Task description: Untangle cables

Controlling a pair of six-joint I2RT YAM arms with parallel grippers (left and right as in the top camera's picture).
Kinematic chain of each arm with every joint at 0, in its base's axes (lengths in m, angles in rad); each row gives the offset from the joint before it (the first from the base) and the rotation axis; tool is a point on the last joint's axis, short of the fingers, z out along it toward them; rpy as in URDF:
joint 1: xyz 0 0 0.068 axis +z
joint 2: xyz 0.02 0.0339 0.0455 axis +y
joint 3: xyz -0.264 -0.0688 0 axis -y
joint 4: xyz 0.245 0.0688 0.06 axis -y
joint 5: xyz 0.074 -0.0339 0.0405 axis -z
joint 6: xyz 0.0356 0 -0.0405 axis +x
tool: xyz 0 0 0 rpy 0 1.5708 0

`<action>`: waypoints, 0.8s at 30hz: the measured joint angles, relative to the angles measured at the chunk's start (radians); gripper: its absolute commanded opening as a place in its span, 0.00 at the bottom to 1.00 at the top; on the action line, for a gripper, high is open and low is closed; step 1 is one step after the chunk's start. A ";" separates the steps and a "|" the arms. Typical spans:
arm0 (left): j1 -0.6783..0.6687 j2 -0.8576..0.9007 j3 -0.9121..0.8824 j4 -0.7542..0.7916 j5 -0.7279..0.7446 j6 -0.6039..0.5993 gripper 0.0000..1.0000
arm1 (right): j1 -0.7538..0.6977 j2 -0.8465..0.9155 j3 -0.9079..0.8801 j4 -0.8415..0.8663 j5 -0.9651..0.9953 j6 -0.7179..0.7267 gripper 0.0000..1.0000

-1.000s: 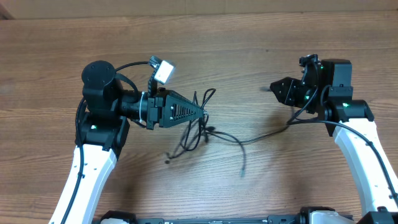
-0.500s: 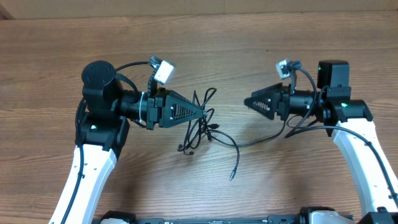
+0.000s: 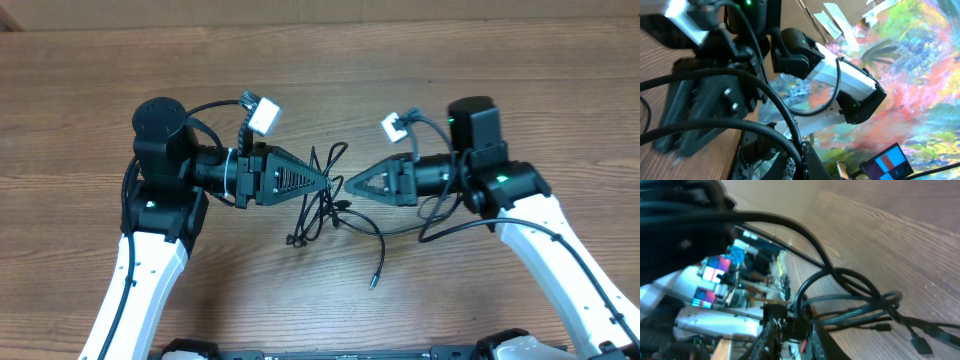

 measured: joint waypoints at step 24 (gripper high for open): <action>0.000 0.000 0.000 -0.001 0.000 0.000 0.04 | 0.201 0.047 0.000 -0.003 0.444 0.781 0.04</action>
